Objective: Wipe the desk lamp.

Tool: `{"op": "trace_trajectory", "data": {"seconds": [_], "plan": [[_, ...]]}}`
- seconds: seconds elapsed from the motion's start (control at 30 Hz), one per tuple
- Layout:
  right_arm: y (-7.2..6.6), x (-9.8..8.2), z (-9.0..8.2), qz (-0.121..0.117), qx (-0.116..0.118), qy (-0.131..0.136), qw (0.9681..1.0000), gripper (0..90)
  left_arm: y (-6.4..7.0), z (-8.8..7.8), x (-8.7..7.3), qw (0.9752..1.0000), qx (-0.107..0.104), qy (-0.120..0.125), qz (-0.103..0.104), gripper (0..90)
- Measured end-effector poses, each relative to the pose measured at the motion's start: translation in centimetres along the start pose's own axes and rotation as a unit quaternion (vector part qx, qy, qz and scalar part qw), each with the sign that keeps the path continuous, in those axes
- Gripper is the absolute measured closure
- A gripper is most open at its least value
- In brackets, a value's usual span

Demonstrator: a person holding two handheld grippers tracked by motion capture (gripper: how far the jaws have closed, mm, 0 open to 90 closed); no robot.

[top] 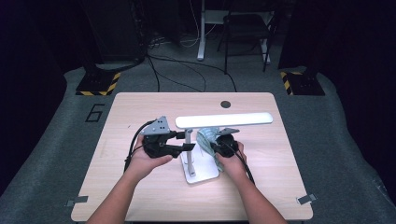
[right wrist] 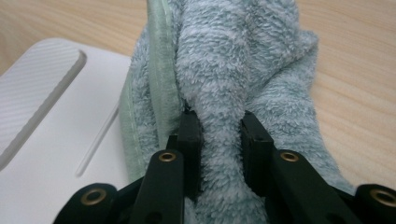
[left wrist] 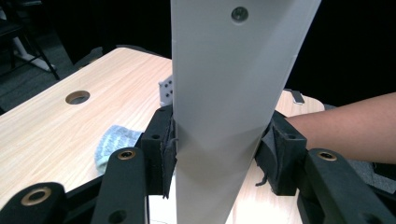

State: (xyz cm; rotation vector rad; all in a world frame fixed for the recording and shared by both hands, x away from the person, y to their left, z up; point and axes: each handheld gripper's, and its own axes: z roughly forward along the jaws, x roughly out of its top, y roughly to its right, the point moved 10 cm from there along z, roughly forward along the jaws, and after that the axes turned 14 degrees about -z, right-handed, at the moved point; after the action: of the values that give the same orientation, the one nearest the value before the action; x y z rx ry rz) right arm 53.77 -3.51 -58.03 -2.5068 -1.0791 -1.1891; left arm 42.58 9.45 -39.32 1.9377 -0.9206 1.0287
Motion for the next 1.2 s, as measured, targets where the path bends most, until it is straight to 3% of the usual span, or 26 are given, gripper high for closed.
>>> {"op": "trace_trajectory", "data": {"seconds": [0.13, 0.43, 0.6, 0.73, 0.8, 0.9, 1.0, 1.1, 1.2], "plan": [[-0.9, -0.6, -1.0, -0.014, 0.000, -0.004, 0.9999, 75.2, 0.0, 0.2, 0.1, 1.0000, 0.005, 0.004, 0.000, 52.4], [-3.0, -3.1, -4.1, -0.014, 0.031, 0.000, 0.9994, 75.5, -0.2, 0.2, 0.1, 0.9998, 0.021, 0.006, -0.001, 52.5], [-4.4, -4.7, -6.2, -0.029, 0.047, 0.000, 0.9985, 75.4, -0.3, 0.0, 0.0, 0.9998, 0.019, 0.005, -0.001, 52.5], [-5.3, -5.8, -7.5, -0.027, 0.044, 0.014, 0.9986, 74.4, -0.2, -0.1, 0.0, 0.9998, 0.020, 0.007, -0.002, 52.5], [-5.5, -6.2, -8.2, -0.015, 0.045, 0.021, 0.9986, 73.4, -0.2, 0.0, 0.0, 0.9998, 0.020, 0.007, -0.002, 52.4], [-5.0, -6.0, -9.3, -0.013, 0.035, 0.034, 0.9988, 72.6, 0.0, 0.1, 0.1, 0.9997, 0.021, 0.008, -0.003, 52.3], [-3.9, -5.5, -10.5, -0.019, 0.002, 0.055, 0.9983, 72.4, 0.1, 0.2, 0.1, 0.9997, 0.022, 0.008, -0.003, 52.4], [-2.7, -5.8, -11.3, -0.021, -0.020, 0.057, 0.9980, 72.1, 0.1, 0.3, 0.1, 0.9998, 0.020, 0.008, -0.006, 52.1], [-1.8, -6.2, -11.9, -0.004, -0.028, 0.054, 0.9981, 71.7, 0.2, 0.4, 0.2, 0.9998, 0.016, 0.006, -0.004, 52.1]]}}
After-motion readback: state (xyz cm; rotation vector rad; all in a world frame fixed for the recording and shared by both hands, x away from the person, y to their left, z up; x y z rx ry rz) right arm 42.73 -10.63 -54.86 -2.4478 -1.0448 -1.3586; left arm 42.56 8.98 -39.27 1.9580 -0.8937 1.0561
